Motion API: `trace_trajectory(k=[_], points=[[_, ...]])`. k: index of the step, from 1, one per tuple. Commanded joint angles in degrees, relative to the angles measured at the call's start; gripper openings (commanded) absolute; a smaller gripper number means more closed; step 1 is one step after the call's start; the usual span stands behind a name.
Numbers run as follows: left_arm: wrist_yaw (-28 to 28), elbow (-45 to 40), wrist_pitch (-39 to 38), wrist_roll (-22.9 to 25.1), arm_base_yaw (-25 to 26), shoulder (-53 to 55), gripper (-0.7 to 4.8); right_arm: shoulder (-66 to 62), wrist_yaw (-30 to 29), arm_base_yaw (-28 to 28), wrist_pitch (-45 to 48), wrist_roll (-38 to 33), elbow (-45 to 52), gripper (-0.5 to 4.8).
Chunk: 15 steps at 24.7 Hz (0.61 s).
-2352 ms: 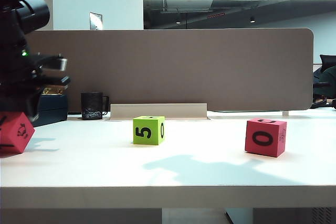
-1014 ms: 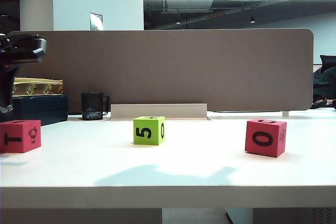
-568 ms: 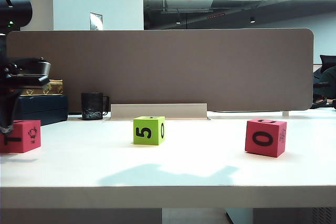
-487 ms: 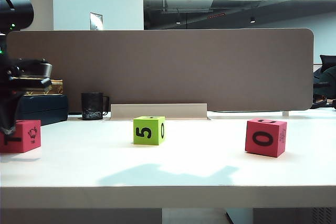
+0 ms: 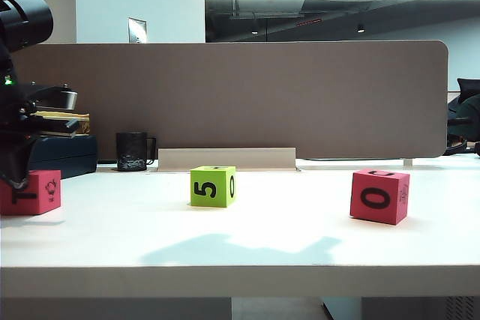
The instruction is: Select the appropriate blocks from the scattered letter blocks on the table and arrange them in a row to spell out "THU".
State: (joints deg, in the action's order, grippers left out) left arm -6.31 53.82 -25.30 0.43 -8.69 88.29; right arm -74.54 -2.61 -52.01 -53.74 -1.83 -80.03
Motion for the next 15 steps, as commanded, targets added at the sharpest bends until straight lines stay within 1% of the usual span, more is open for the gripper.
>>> trace_trajectory(k=[1,6,7,15], points=[[-1.9,0.2,1.7,0.7,0.0,0.0,-0.06,0.2,0.2,-0.1,1.0,-0.1,-0.2,-0.05],[-3.3,0.3,1.9,1.2,0.0,0.0,-0.06,0.2,0.2,-0.1,1.1,-0.1,-0.2,-0.05],[-4.2,0.3,2.3,1.2,0.0,0.0,-0.05,0.2,0.2,-0.1,1.1,-0.1,-0.2,-0.05],[-4.2,3.3,2.9,2.2,0.0,0.0,-0.05,0.2,0.2,-0.1,1.3,-0.1,-0.2,-0.05]])
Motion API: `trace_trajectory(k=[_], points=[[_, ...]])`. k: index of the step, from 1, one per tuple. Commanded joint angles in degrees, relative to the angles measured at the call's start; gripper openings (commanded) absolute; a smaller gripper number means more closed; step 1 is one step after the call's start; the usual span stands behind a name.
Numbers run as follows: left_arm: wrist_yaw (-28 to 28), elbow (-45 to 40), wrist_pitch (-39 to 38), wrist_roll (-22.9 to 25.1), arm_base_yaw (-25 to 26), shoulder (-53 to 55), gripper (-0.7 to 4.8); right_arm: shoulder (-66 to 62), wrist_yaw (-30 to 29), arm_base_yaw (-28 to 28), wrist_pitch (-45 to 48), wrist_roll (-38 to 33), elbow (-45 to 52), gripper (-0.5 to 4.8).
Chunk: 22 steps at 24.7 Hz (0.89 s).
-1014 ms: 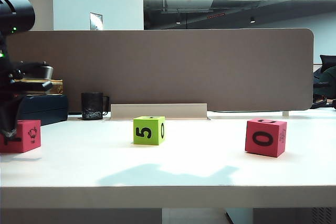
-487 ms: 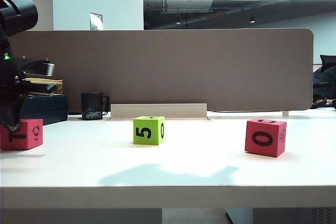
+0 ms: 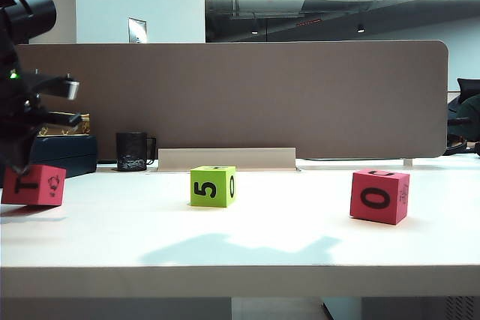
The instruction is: Select the appropriate blocks from the scattered letter blocks on the table and arrange them in a row to spell out "THU".
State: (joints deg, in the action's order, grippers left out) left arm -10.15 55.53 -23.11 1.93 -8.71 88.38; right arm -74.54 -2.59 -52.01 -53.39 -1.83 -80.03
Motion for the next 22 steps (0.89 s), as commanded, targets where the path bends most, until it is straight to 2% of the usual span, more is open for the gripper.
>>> trace_trajectory(k=[1,9,11,13,15,22], points=[[-0.3,2.6,0.7,1.1,0.0,-0.1,-0.05,0.2,0.1,-0.1,0.9,-0.1,-0.2,-0.05],[-0.3,6.6,-0.7,2.2,0.0,0.0,-0.05,0.2,0.2,-0.1,0.9,-0.1,-0.2,-0.05],[-0.1,7.5,-5.9,2.4,0.0,-0.1,-0.05,0.2,0.2,-0.1,0.9,-0.1,-0.2,-0.05],[-0.1,7.9,-16.0,1.7,0.0,-0.2,-0.06,0.2,1.3,-0.1,0.9,-0.1,-0.2,-0.05],[0.2,7.8,-18.8,0.8,0.0,-0.1,-0.06,0.2,1.4,-0.1,0.9,-0.1,-0.2,-0.05],[0.3,7.7,-13.8,0.9,0.0,0.3,-0.06,0.2,1.4,-0.1,0.9,0.0,-0.2,-0.05]])
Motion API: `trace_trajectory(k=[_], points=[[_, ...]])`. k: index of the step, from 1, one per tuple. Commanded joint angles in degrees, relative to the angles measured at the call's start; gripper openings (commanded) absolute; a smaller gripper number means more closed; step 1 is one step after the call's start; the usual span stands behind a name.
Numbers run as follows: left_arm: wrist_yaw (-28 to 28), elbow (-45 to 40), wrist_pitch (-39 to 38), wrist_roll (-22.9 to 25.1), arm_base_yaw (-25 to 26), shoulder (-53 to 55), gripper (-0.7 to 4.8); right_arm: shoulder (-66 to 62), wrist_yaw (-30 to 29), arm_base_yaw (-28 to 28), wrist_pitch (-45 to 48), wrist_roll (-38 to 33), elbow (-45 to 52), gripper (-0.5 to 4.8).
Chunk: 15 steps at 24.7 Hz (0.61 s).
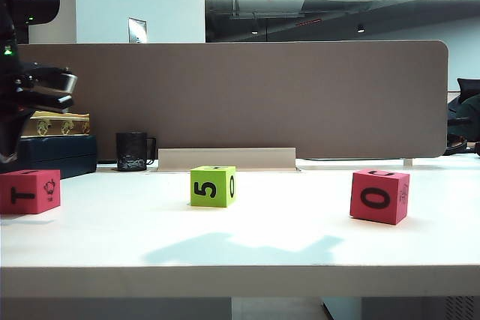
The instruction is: Select the appropriate blocks from the scattered letter blocks on the table and arrange them in a row to spell out "THU".
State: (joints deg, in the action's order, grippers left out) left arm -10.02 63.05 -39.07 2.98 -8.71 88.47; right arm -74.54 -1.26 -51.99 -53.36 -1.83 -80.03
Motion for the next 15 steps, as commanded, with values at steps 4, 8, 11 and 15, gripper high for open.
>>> trace_trajectory(k=[4,8,11,15], points=[[0.8,0.2,1.8,-0.3,0.0,2.4,-0.05,0.2,0.1,-0.1,0.7,0.0,-0.2,-0.05],[1.0,0.2,2.4,-0.4,0.0,4.1,-0.06,0.2,0.1,-0.1,0.7,0.0,-0.2,-0.05],[1.0,0.2,4.7,-0.4,0.0,4.4,-0.06,0.2,0.2,-0.1,0.8,0.0,-0.2,-0.05],[0.8,0.2,7.6,-0.4,0.0,5.4,-0.06,0.2,0.3,-0.1,0.8,0.0,-0.2,-0.05]])
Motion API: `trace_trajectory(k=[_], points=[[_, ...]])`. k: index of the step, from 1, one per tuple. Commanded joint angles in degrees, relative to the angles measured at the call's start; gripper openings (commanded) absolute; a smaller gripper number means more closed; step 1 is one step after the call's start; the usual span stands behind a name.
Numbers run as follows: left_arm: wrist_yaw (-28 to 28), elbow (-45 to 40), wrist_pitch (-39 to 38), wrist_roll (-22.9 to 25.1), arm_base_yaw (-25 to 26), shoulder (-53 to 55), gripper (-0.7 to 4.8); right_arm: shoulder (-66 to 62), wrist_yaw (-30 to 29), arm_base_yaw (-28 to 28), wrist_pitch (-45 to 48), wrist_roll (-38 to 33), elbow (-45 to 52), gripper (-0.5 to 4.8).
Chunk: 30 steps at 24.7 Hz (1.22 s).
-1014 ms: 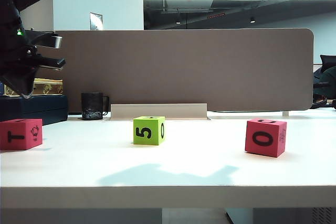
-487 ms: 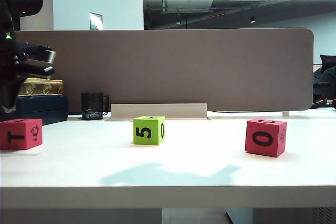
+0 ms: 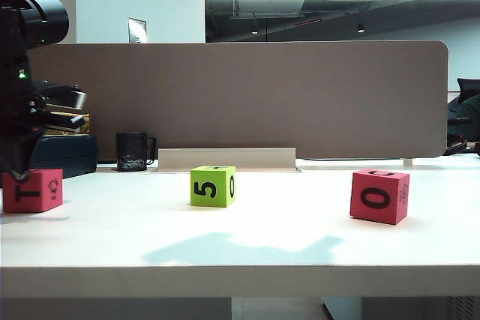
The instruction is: Select the appropriate blocks from the scattered letter blocks on the table and arrange them in a row to spell out "THU".
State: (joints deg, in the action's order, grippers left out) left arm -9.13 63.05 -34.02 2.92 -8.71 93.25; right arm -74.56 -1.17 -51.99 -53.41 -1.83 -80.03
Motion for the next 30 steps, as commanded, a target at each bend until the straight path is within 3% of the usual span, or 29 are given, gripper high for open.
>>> trace_trajectory(k=[1,7,30], points=[[-0.1,0.2,3.0,-0.3,0.0,0.9,-0.06,0.2,0.2,-0.1,0.8,0.0,-0.2,-0.05],[-5.1,0.3,6.0,0.7,0.0,1.4,-0.06,0.2,0.2,-0.1,0.9,0.0,-0.2,-0.05],[-5.1,5.7,13.9,3.4,0.0,1.6,-0.05,-1.4,0.1,0.0,0.9,0.0,-0.2,-0.05]])
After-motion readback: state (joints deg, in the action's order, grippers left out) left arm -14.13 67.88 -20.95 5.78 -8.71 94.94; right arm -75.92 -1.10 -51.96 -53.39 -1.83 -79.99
